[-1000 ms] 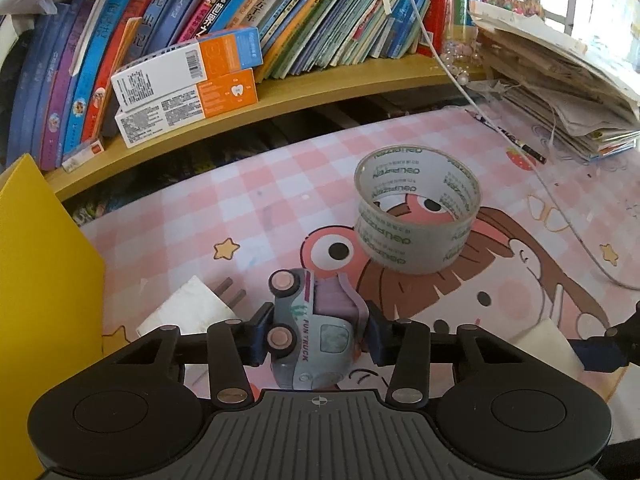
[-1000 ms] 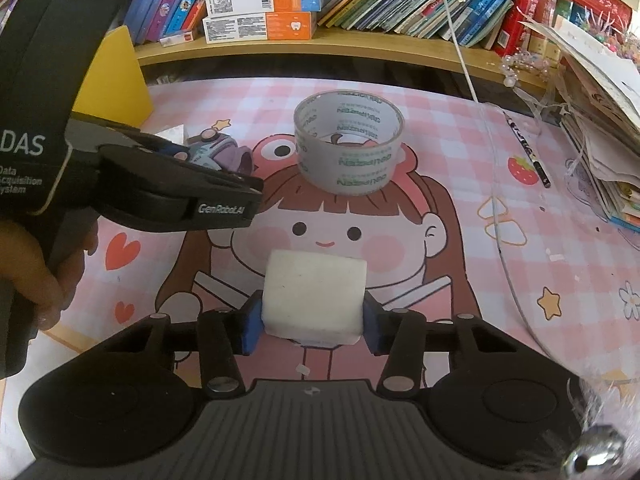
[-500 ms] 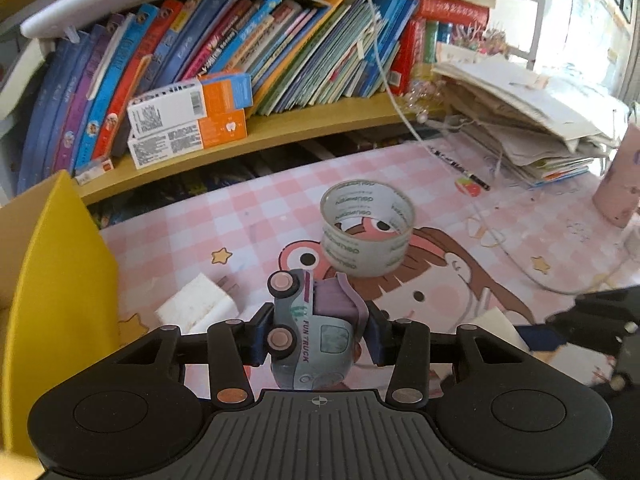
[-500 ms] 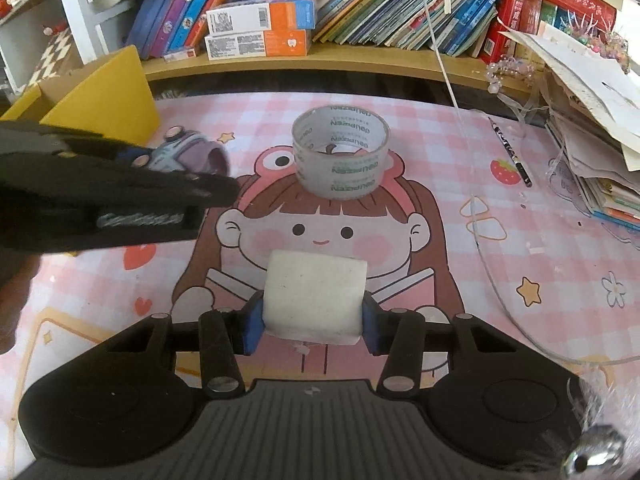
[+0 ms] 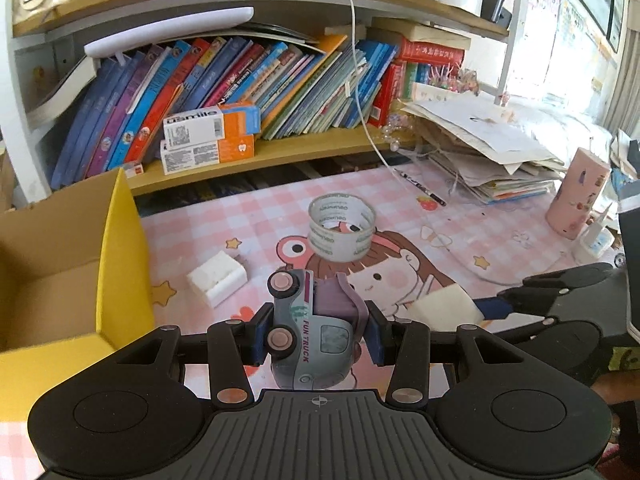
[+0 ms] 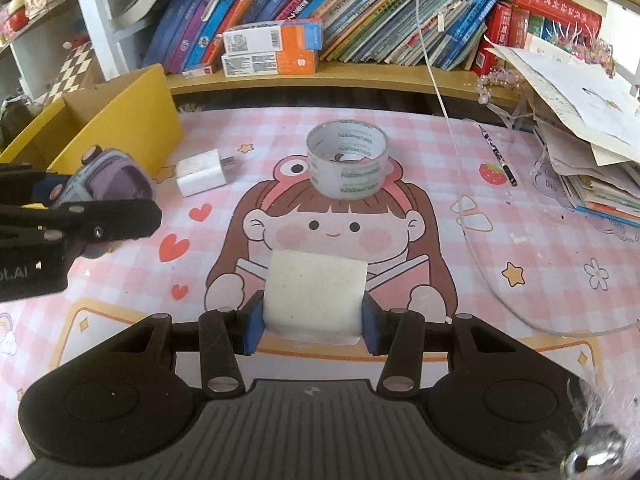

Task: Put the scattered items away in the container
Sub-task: 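Carry the truck with the left tool while the right tool carries the block over the box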

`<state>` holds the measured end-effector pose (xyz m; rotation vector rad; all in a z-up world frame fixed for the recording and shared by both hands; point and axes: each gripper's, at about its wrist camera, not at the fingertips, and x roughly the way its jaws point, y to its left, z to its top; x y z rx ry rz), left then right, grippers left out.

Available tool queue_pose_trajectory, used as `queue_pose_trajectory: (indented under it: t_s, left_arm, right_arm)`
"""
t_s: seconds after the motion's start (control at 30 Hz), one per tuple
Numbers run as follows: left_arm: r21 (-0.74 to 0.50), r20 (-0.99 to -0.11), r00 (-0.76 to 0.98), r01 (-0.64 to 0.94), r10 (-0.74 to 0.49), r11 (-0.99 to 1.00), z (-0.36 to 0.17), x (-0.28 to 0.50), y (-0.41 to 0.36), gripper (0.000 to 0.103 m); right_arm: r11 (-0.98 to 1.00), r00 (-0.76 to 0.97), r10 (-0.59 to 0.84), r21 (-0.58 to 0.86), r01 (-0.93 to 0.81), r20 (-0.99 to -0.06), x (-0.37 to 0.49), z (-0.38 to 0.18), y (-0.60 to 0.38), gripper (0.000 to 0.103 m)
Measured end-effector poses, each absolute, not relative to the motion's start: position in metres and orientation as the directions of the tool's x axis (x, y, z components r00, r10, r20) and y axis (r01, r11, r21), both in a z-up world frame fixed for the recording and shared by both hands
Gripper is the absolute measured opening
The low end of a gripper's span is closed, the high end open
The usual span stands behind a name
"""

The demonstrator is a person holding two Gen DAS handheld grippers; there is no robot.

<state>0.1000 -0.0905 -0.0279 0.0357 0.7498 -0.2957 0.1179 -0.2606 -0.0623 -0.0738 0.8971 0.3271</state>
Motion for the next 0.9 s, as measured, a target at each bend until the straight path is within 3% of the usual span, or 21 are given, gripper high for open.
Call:
queue_pose_trajectory:
  t_s: [0.9]
  left_arm:
    - [-0.095, -0.604, 0.729, 0.335, -0.322, 0.937, 0.01, 0.052, -0.043, 0.044]
  right_arm:
    - [0.956, 0.599, 0.235, 0.07, -0.286, -0.765, 0.074, -0.039, -0.219, 0.044]
